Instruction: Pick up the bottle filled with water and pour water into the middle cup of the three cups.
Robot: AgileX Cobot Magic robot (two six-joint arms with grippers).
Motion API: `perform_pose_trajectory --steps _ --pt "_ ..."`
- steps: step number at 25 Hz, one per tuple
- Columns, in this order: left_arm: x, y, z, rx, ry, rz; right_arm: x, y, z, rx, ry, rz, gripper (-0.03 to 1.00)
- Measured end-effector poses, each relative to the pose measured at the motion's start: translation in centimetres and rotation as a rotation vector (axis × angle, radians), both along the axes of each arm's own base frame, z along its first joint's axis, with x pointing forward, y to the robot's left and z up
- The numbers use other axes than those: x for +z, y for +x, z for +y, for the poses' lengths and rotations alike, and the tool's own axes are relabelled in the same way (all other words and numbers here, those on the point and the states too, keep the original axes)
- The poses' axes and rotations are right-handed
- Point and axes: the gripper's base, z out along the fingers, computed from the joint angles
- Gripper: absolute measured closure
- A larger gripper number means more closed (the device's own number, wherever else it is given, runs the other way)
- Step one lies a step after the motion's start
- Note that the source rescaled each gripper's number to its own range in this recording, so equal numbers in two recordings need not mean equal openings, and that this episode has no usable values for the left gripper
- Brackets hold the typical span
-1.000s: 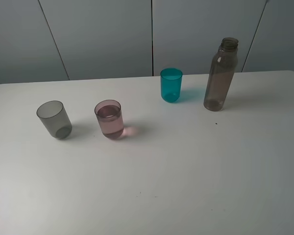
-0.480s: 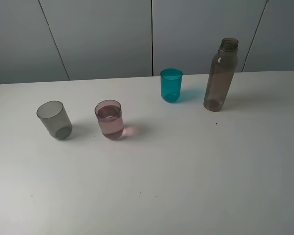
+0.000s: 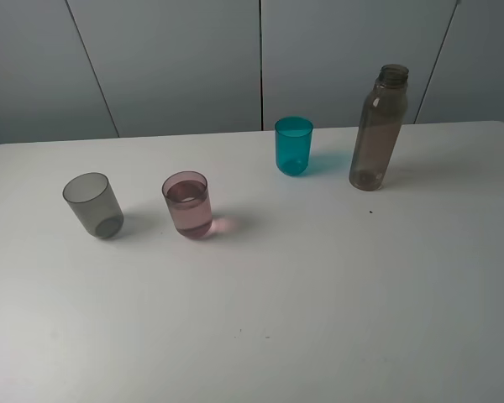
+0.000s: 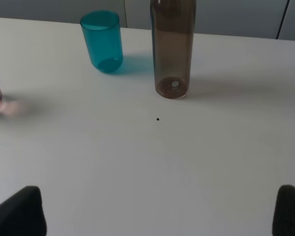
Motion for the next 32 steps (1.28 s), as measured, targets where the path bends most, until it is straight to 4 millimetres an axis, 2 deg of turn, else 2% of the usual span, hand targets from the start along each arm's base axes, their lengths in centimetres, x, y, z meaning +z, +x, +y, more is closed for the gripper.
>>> perform_pose_trajectory --steps 5,12,32 --pt "0.0 0.0 0.0 0.0 0.0 0.0 0.01 -0.02 0.0 -0.013 0.006 -0.003 -0.03" --pt "0.0 0.0 0.0 0.0 0.0 0.0 0.03 0.05 0.1 -0.149 0.005 -0.006 -0.03" --pt "0.0 0.0 0.0 -0.002 0.003 0.0 0.03 0.03 0.07 -0.117 0.006 -0.005 -0.03"
